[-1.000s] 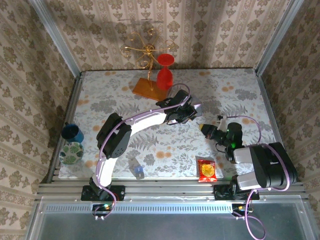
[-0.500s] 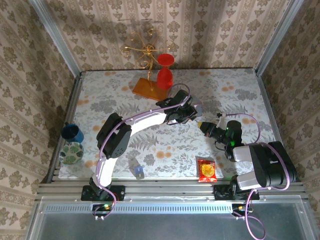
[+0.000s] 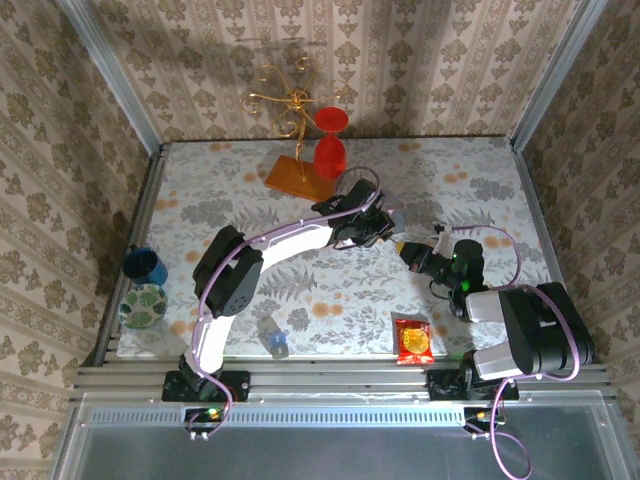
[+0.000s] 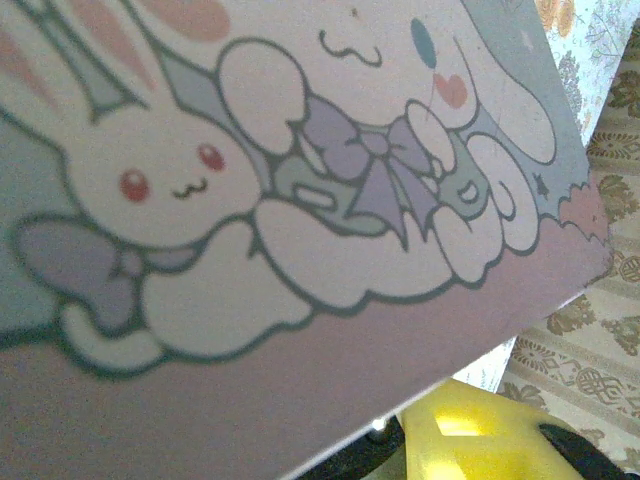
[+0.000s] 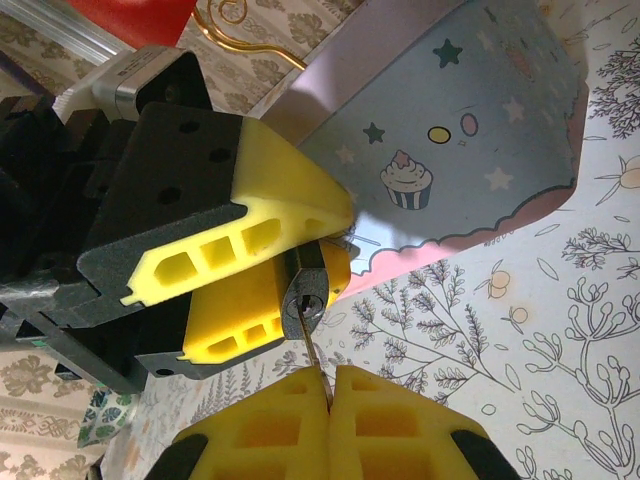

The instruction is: Unlock the padlock with the key

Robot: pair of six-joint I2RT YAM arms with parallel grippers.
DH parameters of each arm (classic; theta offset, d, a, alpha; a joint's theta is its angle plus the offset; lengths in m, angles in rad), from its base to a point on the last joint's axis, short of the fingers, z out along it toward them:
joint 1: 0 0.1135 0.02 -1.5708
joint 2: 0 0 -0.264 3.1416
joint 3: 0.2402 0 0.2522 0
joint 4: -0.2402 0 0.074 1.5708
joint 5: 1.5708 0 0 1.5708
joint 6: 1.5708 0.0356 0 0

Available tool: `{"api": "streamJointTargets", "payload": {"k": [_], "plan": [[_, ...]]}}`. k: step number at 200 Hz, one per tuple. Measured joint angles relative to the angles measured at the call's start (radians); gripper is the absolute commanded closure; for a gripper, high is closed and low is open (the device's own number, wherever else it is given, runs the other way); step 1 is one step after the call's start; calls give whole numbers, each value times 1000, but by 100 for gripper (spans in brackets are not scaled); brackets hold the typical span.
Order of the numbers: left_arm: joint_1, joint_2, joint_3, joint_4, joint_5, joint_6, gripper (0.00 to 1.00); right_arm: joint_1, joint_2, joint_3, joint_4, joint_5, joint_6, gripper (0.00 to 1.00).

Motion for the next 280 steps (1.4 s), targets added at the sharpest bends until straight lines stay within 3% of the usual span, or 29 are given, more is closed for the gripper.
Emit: {"api": "streamJointTargets", "payload": {"k": [169, 280], "plan": [[6, 0, 0, 12, 7, 0, 100, 13, 31, 13, 3, -6, 79, 100], [9, 0, 0, 20, 26, 1, 100, -48, 8, 34, -48, -129, 106, 100]]}}
